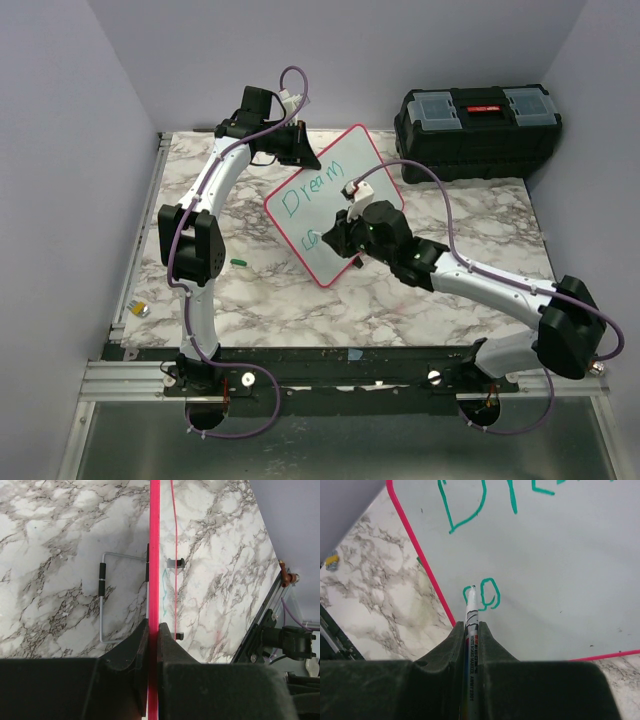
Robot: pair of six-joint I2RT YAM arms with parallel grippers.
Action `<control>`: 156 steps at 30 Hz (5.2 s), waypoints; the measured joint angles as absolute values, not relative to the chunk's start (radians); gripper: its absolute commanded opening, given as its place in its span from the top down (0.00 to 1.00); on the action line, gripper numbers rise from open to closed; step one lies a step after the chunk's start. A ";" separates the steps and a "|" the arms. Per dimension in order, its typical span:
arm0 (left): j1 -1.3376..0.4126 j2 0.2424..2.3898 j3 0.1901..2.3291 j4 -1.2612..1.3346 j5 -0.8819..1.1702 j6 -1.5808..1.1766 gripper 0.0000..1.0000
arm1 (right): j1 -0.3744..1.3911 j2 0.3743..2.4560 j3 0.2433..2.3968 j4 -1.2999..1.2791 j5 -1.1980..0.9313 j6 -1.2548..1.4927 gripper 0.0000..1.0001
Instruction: Write a sentence on the whiteboard
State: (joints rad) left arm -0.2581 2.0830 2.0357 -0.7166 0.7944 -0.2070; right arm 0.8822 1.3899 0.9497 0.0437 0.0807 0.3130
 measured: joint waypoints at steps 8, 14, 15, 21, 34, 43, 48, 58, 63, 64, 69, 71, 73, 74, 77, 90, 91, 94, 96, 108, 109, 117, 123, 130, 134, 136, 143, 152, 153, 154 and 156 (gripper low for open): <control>-0.258 2.083 2.036 -0.717 0.794 -0.207 1.00 | 0.862 1.377 0.950 0.074 0.102 0.303 0.99; -0.258 2.083 2.036 -0.717 0.794 -0.207 1.00 | 0.828 1.403 0.958 0.073 0.109 0.294 0.99; -0.258 2.083 2.036 -0.717 0.794 -0.207 1.00 | 0.823 1.409 0.960 0.073 0.108 0.294 0.99; -0.258 2.083 2.036 -0.717 0.794 -0.207 1.00 | 0.814 1.427 0.961 0.073 0.107 0.291 0.99; -0.258 2.083 2.036 -0.717 0.794 -0.207 1.00 | 0.809 1.473 0.992 0.076 0.081 0.279 0.99; -0.257 2.083 2.036 -0.718 0.793 -0.206 1.00 | 0.810 1.488 0.996 0.082 0.080 0.279 0.99; -0.257 2.083 2.036 -0.718 0.793 -0.206 1.00 | 0.810 1.487 0.994 0.083 0.080 0.279 0.99; -0.257 2.083 2.036 -0.718 0.792 -0.206 1.00 | 0.809 1.449 0.906 0.091 0.073 0.307 0.99; -0.257 2.083 2.036 -0.719 0.792 -0.206 1.00 | 0.809 1.446 0.897 0.091 0.069 0.318 0.99; -0.257 2.083 2.036 -0.718 0.792 -0.206 1.00 | 0.809 1.446 0.898 0.091 0.069 0.318 1.00; -0.257 2.083 2.036 -0.719 0.792 -0.206 1.00 | 0.809 1.451 0.922 0.070 0.070 0.318 0.99; -0.257 2.083 2.036 -0.720 0.792 -0.206 1.00 | 0.809 1.461 0.947 0.063 0.070 0.318 0.99; -0.257 2.083 2.036 -0.720 0.792 -0.206 1.00 | 0.809 1.469 0.964 0.060 0.072 0.317 0.99; -0.257 2.083 2.036 -0.720 0.792 -0.206 1.00 | 0.809 1.474 0.973 0.059 0.073 0.316 1.00; -0.256 2.083 2.036 -0.719 0.790 -0.205 1.00 | 0.809 1.491 1.001 0.058 0.086 0.313 0.99; -0.255 2.083 2.035 -0.719 0.785 -0.202 1.00 | 0.810 1.520 1.055 0.050 0.144 0.313 0.99; -0.255 2.083 2.035 -0.719 0.785 -0.202 1.00 | 0.810 1.519 1.053 0.050 0.144 0.313 0.99; -0.255 2.083 2.034 -0.720 0.785 -0.202 1.00 | 0.810 1.510 1.036 0.052 0.149 0.314 0.99; -0.255 2.083 2.034 -0.720 0.785 -0.202 1.00 | 0.810 1.502 1.019 0.051 0.151 0.314 0.99; -0.255 2.083 2.034 -0.720 0.786 -0.203 1.00 | 0.810 1.472 0.958 0.050 0.149 0.325 0.99; -0.255 2.083 2.034 -0.720 0.785 -0.203 1.00 | 0.810 1.472 0.958 0.050 0.149 0.325 0.99; -0.255 2.083 2.034 -0.720 0.786 -0.206 1.00 | 0.810 1.476 0.978 0.028 0.149 0.324 0.99; -0.255 2.083 2.034 -0.720 0.785 -0.206 1.00 | 0.810 1.507 1.043 0.009 0.162 0.317 0.99; -0.255 2.083 2.034 -0.720 0.784 -0.204 1.00 | 0.810 1.529 1.084 -0.004 0.196 0.313 0.99; -0.255 2.083 2.034 -0.720 0.783 -0.204 1.00 | 0.807 1.533 1.093 -0.011 0.210 0.313 0.99; -0.255 2.083 2.034 -0.720 0.783 -0.204 1.00 | 0.804 1.533 1.093 -0.012 0.217 0.313 0.99; -0.255 2.083 2.034 -0.721 0.783 -0.205 1.00 | 0.796 1.531 1.085 -0.012 0.228 0.316 0.99; -0.255 2.083 2.034 -0.721 0.784 -0.206 1.00 | 0.794 1.501 1.021 -0.012 0.224 0.324 0.99; -0.255 2.083 2.034 -0.721 0.784 -0.206 1.00 | 0.794 1.496 1.013 -0.013 0.223 0.325 0.99; -0.255 2.083 2.034 -0.721 0.783 -0.206 1.00 | 0.792 1.493 1.006 -0.015 0.223 0.326 0.99; -0.255 2.083 2.034 -0.721 0.784 -0.206 1.00 | 0.791 1.488 0.999 -0.018 0.223 0.331 0.99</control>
State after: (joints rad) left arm -0.2546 2.0830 2.0342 -0.7212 0.7837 -0.2062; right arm 0.7914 1.4883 0.9985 -0.0181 0.2230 0.3305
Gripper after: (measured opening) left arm 0.078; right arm 0.124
